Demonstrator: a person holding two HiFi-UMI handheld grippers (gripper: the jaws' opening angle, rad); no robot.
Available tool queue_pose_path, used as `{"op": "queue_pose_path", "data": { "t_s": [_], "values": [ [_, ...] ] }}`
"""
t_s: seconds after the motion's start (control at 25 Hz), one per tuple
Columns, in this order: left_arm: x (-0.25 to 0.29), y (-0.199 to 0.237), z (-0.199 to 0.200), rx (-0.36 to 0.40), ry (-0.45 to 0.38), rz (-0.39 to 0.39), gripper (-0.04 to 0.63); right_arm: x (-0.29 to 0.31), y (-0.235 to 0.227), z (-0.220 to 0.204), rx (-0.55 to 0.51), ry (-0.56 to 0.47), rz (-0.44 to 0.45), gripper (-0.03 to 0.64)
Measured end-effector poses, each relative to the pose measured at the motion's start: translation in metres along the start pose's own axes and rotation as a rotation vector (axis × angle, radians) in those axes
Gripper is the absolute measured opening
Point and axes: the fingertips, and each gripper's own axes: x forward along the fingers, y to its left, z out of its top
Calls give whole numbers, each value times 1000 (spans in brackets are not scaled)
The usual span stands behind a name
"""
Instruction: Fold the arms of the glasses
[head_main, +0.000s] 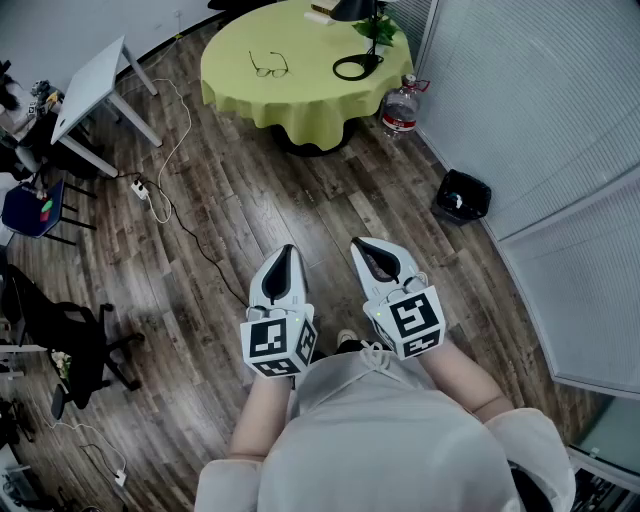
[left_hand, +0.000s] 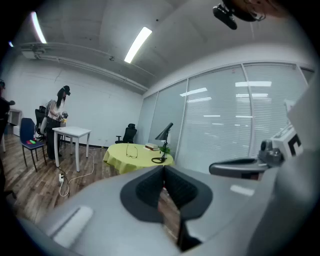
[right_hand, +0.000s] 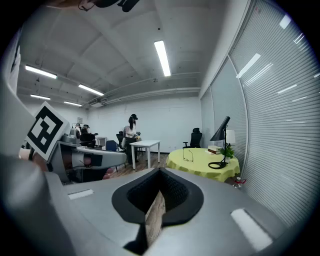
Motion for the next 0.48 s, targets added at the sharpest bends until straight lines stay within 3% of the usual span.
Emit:
{"op": "queue_pose_path", "data": {
  "t_s": [0.48],
  "values": [
    [14, -4, -8, -15, 27, -8, 6, 6, -15, -9, 50, 15, 0, -3]
  ]
}}
